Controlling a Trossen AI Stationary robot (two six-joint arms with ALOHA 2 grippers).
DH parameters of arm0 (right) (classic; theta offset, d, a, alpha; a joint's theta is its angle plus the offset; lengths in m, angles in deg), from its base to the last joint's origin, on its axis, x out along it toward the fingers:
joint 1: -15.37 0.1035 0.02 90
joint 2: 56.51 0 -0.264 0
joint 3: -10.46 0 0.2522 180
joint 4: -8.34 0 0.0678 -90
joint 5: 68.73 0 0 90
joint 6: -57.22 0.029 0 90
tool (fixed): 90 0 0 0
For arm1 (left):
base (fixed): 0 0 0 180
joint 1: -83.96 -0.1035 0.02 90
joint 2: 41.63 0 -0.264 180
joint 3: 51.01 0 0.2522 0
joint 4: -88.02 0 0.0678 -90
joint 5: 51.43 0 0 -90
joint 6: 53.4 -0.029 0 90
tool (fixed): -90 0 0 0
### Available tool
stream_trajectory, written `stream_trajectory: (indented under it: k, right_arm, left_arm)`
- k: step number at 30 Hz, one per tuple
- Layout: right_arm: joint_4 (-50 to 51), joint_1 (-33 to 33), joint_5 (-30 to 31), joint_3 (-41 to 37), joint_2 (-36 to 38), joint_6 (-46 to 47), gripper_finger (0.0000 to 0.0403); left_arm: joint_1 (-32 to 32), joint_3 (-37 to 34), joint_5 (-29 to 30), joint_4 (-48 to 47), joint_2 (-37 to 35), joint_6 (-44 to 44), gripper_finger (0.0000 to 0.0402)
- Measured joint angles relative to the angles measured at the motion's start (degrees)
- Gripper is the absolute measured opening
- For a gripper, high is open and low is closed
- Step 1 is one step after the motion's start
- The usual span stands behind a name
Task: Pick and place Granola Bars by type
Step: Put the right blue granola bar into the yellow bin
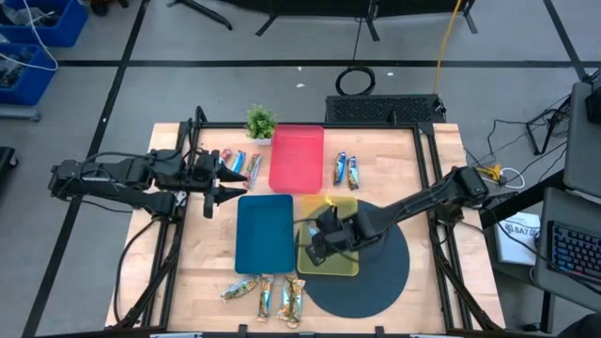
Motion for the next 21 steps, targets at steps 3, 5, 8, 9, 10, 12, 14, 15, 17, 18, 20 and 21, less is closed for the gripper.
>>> stream_trajectory:
  k: [3, 5, 8, 9, 10, 12, 14, 15, 17, 18, 20, 21]
  right_arm:
    - [-5.6, 1.2, -2.0, -4.5, 0.0, 2.6, 0.0012]
    - [-8.5, 1.7, -2.6, -7.0, 0.1, 4.0, 0.0012]
    - [-10.9, 2.0, -4.2, -9.9, 0.1, 5.4, 0.0012]
    - [-11.7, 2.0, -5.6, -10.8, 0.1, 5.8, 0.0012]
    - [-12.4, 1.9, -7.1, -11.6, 0.1, 5.9, 0.0012]
    - [-13.5, 1.9, -9.8, -12.4, 0.0, 5.8, 0.0014]
    - [-13.8, 2.0, -10.9, -12.5, 0.2, 6.0, 0.0038]
    - [-13.9, 2.0, -11.0, -12.4, 0.4, 6.5, 0.0056]
    - [-13.2, 2.0, -11.2, -12.4, 0.9, 6.9, 0.0094]
    - [-12.5, 2.0, -11.3, -12.4, 1.0, 6.9, 0.0110]
    - [-10.8, 1.6, -11.3, -12.4, 1.4, 7.5, 0.0136]
    - [-9.6, 1.5, -11.2, -12.4, 1.8, 7.8, 0.0144]
  left_arm:
    - [0.0, 0.0, 0.0, 0.0, 0.0, -1.1, 0.0191]
    - [0.0, 0.0, 0.1, 0.0, 0.0, -1.2, 0.0191]
    - [0.0, 0.0, 0.1, 0.0, 0.0, -1.3, 0.0191]
    - [0.0, 0.0, 0.1, 0.0, 0.0, -1.3, 0.0191]
    - [0.0, 0.0, 0.1, 0.0, 0.0, -1.3, 0.0191]
    - [0.0, 0.0, 0.1, 0.0, 0.0, -1.3, 0.0191]
    - [0.0, 0.0, 0.1, 0.0, 0.0, -1.1, 0.0191]
    - [0.0, 0.0, 0.1, 0.0, 0.0, -1.1, 0.0191]
    - [0.0, 0.0, 0.1, 0.0, 0.0, -1.1, 0.0191]
    - [0.0, 0.0, 0.0, 0.0, 0.0, -1.1, 0.0191]
    - [0.0, 0.0, 0.0, 0.0, 0.0, -0.9, 0.0191]
    - [0.0, 0.0, 0.0, 0.0, 0.0, -0.9, 0.0191]
